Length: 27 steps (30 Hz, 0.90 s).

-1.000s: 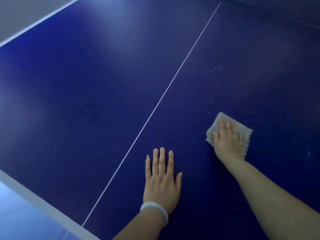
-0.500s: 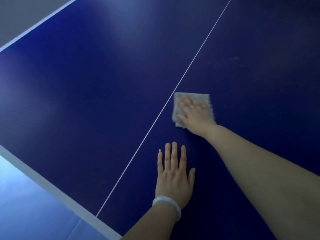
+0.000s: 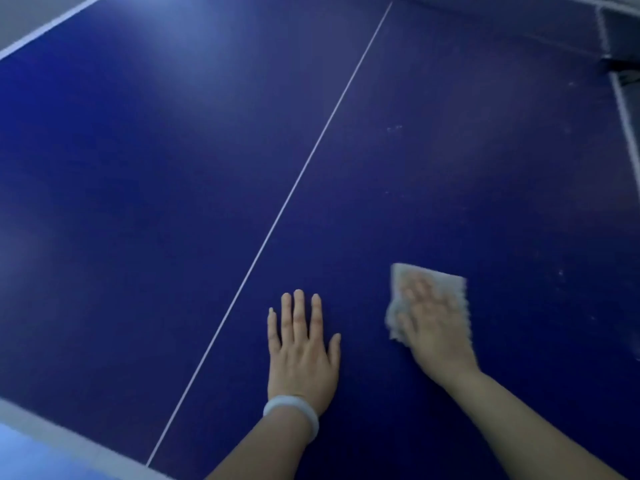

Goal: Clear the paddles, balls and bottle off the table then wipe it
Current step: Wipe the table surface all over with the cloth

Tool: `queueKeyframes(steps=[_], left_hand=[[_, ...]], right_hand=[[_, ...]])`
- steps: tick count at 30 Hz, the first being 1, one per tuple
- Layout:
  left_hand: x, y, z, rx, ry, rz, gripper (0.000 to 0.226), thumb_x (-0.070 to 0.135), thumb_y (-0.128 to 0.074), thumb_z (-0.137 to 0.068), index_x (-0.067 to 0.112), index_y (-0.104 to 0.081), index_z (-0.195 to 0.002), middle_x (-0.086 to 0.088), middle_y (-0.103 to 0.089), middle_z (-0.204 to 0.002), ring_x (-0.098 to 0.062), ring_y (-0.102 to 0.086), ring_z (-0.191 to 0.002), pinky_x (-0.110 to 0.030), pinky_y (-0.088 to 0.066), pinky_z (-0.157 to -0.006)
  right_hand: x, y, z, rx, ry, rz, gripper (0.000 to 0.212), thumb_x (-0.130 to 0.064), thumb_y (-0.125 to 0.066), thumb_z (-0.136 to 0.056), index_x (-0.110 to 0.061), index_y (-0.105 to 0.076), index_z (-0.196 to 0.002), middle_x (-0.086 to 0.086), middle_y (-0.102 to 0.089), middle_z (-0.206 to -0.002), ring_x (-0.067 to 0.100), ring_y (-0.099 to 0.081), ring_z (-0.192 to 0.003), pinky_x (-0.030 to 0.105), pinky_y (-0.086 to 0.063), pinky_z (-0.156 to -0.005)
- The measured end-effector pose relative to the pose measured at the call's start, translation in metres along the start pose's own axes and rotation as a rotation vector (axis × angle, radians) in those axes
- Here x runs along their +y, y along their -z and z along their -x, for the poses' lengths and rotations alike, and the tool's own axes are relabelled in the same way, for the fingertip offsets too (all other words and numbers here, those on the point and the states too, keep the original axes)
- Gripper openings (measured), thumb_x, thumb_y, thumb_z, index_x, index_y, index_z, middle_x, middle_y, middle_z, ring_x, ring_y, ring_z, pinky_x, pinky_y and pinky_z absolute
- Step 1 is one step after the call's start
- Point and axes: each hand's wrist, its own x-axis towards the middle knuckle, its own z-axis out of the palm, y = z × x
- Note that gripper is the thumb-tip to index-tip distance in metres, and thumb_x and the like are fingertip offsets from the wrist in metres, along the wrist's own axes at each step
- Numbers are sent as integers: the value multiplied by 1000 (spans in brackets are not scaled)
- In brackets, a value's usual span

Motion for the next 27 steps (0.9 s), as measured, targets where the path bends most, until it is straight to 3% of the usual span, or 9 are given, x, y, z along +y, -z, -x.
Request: queueKeyframes(steps=[3,5,7,9,11,12,18,22,27], left_hand=[[0,-1,1,-4,0,-17,68,52,-22,-97,12,-28,-152,-15,-21,-160,-31,-12,-150,-53,-14,-119],[0,0,2,-11,2,-28,69,53,-20,-97,12,-25,-153,-14,-20,-160,-30,-10,-150,-52,-13,-120],[1,1,2,-6,3,-34,69,53,-18,-97,13,-24,-153,-14,-19,-161,-30,-9,-150,-52,-12,-120],[0,3,3,-12,7,-39,70,54,-17,-97,13,-21,-154,-14,-18,-161,-29,-8,-150,-52,-11,-121],[-1,3,4,-12,11,-40,71,54,-13,-97,14,-18,-155,-13,-16,-162,-29,-6,-151,-51,-8,-122],[-1,4,4,-9,15,-40,71,55,-11,-96,15,-16,-155,-13,-14,-162,-29,-5,-151,-50,-6,-122],[2,5,3,-47,17,-8,70,56,-14,-98,19,-1,-156,-9,3,-164,-25,11,-150,-46,8,-121],[27,12,5,-96,69,-2,70,49,-28,-101,12,-6,-156,-14,3,-163,-30,8,-150,-45,4,-122],[129,-7,69,-108,-25,65,67,45,-30,-101,12,-8,-156,-16,3,-163,-31,6,-150,-43,3,-123]], right_hand=[[45,5,19,40,-686,-58,69,-49,0,-96,-18,-7,-157,5,-5,-164,23,-5,-151,51,-8,-121],[27,6,25,35,-844,-75,66,-46,-2,-98,-18,-4,-157,6,-1,-165,25,-3,-151,53,-7,-120],[-3,1,37,39,-694,-77,62,-45,-8,-101,-19,-5,-157,5,-2,-165,26,-7,-151,51,-6,-121],[-24,-8,62,20,-331,-63,60,-43,-11,-103,-21,0,-157,1,4,-165,21,1,-152,47,-1,-122],[-15,-15,95,-14,-30,0,60,-43,-15,-103,-21,-2,-157,-2,4,-165,16,3,-152,46,-2,-121],[1,-17,110,-24,6,21,60,-45,-13,-103,-22,-3,-157,-3,2,-165,14,2,-152,46,-4,-120],[96,-15,147,-29,-399,46,66,-49,12,-94,-20,11,-153,-3,15,-163,11,17,-149,46,-1,-123],[102,-12,141,-67,-430,-39,60,-50,16,-92,-27,31,-146,-7,31,-158,8,29,-144,43,10,-122],[117,-15,177,-68,-316,-33,60,-49,15,-92,-27,36,-144,-7,39,-154,10,36,-141,43,14,-121]])
